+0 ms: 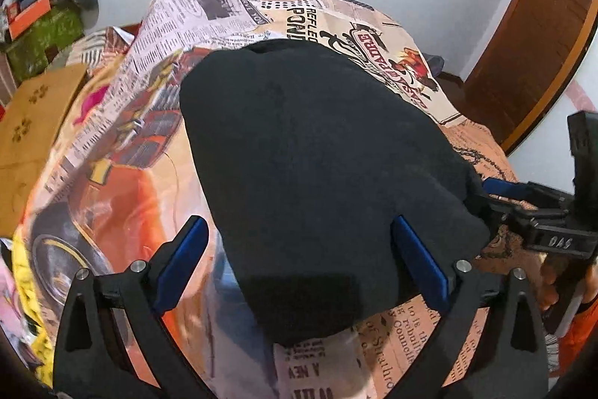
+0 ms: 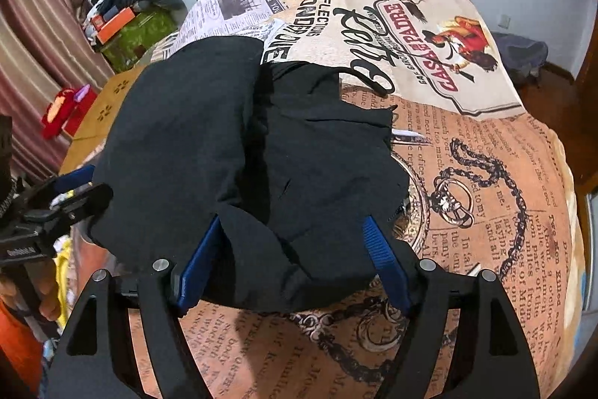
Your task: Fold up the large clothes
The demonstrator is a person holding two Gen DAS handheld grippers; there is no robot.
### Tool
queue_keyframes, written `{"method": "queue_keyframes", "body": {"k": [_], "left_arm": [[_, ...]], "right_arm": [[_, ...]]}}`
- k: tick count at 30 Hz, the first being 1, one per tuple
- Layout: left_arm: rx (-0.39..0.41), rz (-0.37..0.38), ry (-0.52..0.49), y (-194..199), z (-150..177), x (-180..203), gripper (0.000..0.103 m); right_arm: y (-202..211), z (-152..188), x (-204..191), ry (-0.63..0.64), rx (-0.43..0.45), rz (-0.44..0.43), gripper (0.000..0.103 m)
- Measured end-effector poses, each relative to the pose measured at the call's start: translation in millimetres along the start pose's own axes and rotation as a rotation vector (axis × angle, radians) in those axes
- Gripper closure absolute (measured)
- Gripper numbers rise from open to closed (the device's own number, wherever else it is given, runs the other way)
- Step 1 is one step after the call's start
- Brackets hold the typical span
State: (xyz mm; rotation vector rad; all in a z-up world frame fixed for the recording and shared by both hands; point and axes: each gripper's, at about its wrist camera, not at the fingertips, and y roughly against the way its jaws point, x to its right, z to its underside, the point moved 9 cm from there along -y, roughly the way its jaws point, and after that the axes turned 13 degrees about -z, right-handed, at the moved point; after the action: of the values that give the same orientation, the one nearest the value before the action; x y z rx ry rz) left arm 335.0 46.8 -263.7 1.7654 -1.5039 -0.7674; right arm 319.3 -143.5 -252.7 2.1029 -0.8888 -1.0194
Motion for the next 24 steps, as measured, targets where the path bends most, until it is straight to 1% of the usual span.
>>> {"method": "queue_keyframes", "body": {"k": [2,5,7,9,12,14,17,19,20,24], "left_arm": [[0.020,-0.030,-0.028,5,-4,-1,0.003],[0.064,-0.079,-0.046,17,-13,-8,0.003],[0.085,-0.082,-0.018,21,-18,-15,0.003],[0.088,-0.055,0.030,24,-23,-25,0.003],[0.055,0.044,0.136,18,-30,-37,0.003],[0.010,0.077,0.190,6,-30,-44,0.003],[-0.083,0.158,0.228,-18,-23,-44,0.003],[-0.139,0.223,0.250,-31,-15,-39,0.003],[-0.159,0.268,0.279,-36,-12,-38,0.003],[-0.216,0.394,0.383,-51,-10,-34,0.003]], "right_arm": [[5,-2,-1,-0.015,-0.005,-0.013,0.029],[21,-10,-3,-0.010,0.023,-0.021,0.029],[32,-16,-2,0.001,0.048,-0.018,0.029],[41,-21,1,0.001,0.075,-0.009,0.029],[46,-26,13,-0.033,0.095,-0.017,0.029],[41,-27,24,-0.081,0.084,-0.034,0.029],[25,-20,41,-0.183,0.033,-0.090,0.029],[8,-13,50,-0.255,-0.017,-0.140,0.029],[2,-10,53,-0.272,-0.031,-0.160,0.029],[-21,-3,58,-0.326,-0.092,-0.226,0.029]]}}
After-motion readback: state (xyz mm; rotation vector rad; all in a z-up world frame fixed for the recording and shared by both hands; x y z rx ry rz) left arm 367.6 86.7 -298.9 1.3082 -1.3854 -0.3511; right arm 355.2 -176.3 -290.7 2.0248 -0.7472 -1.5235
